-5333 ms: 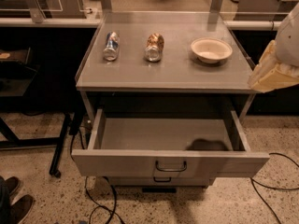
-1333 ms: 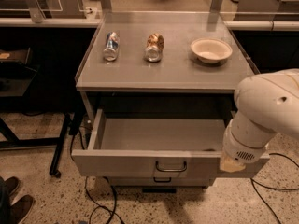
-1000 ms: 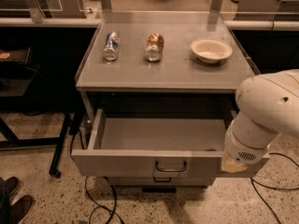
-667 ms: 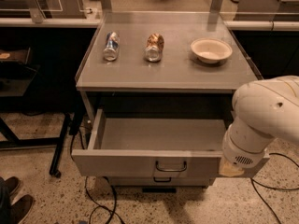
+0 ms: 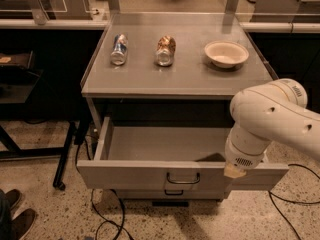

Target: Close top drawer

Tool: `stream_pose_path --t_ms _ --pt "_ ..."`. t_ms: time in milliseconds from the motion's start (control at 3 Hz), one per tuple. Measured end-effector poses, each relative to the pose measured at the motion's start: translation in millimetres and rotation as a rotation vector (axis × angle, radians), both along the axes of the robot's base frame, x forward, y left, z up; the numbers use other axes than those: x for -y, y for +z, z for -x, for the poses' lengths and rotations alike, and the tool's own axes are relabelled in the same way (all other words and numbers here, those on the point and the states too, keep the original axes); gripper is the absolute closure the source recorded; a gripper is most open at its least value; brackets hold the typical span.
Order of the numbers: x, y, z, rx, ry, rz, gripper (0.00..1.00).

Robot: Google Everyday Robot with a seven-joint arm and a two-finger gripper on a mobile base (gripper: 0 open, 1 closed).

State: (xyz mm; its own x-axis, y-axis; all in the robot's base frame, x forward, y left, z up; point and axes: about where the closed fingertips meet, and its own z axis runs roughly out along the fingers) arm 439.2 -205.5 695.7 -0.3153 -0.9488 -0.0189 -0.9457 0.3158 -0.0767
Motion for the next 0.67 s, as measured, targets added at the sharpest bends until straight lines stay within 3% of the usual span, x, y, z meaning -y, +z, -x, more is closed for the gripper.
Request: stream_pose_path --t_ms 333,667 --pt "-7.6 -15.6 -18.1 0.002 -0.012 0.008 1.00" --pt "-8.3 -17.9 -19.5 0.001 -0.014 0.009 1.00"
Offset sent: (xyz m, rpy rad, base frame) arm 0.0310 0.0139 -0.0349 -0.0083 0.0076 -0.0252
